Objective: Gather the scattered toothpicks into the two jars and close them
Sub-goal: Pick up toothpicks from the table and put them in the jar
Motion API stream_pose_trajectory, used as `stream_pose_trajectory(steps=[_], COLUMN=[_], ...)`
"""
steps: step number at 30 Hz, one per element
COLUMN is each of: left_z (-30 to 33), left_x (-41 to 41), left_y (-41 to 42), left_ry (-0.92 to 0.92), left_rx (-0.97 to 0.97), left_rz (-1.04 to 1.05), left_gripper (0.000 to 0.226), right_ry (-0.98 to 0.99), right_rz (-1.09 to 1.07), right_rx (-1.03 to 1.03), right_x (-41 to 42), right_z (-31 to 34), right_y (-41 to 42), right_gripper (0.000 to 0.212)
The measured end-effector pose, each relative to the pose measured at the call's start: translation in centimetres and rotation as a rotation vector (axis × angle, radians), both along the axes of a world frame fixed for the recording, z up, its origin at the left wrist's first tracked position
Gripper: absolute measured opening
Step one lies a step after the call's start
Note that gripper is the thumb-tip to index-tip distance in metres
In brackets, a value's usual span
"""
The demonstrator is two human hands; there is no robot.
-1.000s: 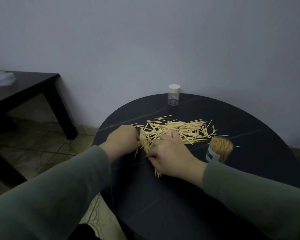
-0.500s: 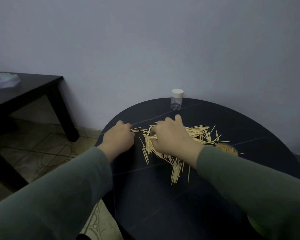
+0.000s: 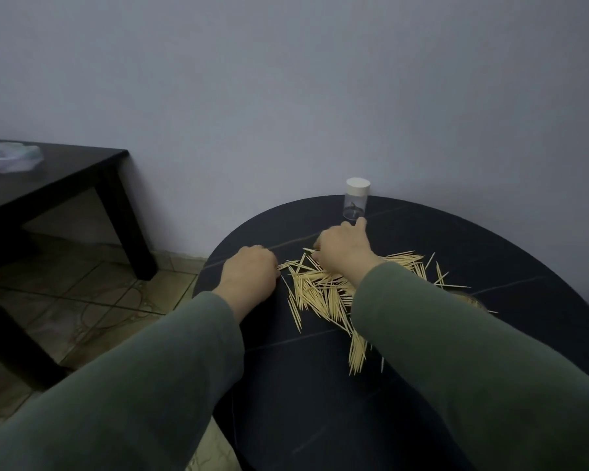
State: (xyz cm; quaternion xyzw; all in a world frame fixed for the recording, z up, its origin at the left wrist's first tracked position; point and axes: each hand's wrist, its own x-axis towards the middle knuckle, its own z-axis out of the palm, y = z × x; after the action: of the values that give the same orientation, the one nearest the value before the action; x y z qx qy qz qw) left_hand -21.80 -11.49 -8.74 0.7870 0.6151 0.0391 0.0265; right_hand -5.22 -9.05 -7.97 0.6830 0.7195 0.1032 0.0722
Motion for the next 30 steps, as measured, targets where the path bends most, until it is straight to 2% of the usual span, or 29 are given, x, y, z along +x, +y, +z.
stream_pose_trajectory(steps=[5,10,15,18,21,23,26,30], left_z=[0.0,0.1,1.0,1.5,1.7,1.5,0.9,0.5], left_x=[2.1,4.0,4.8,4.7,4.8,5.2,5.7,6.2], left_y=[-1.0,-2.0,-2.2,-1.6,-1.0,-0.7,-0.2,0.0], left_ry=[-0.035,-0.072,-0.116,-0.17,-0.194,-0.146,-0.053,-0.038], left_rx=[0.065,0.072,0.064,0.087,0.063,-0.013,-0.107,-0.125], left_rz=[-0.033,-0.091,-0.095,-0.07,-0.059,-0.079,-0.101,-0.136], left_gripper=[0.025,0.026,0.023,0.021,0.029,0.04,0.045,0.043], right_ry=[-0.021,-0.065,-0.023,-0.023,-0.034,-0.02,0.0,-0.126], right_rz=[-0.027,-0.05,-0.031,-0.028,-0.002,0.029,0.093,0.202], right_rx=[0.052,0.004,-0.052,-0.057,-0.1,-0.14,-0.13,-0.137], right_x=[0.8,2.2,4.5,5.9,7.0,7.3,7.2,6.4], right_z=[0.8,1.6,2.9,3.4,3.5,3.3,2.9,2.3], right_y=[-1.2,-2.1,-2.5,-2.2,-2.2,-2.1,-2.0,-1.4], right_gripper=[0.021,0.015,0.028,0.026,0.03,0.038,0.049,0.062])
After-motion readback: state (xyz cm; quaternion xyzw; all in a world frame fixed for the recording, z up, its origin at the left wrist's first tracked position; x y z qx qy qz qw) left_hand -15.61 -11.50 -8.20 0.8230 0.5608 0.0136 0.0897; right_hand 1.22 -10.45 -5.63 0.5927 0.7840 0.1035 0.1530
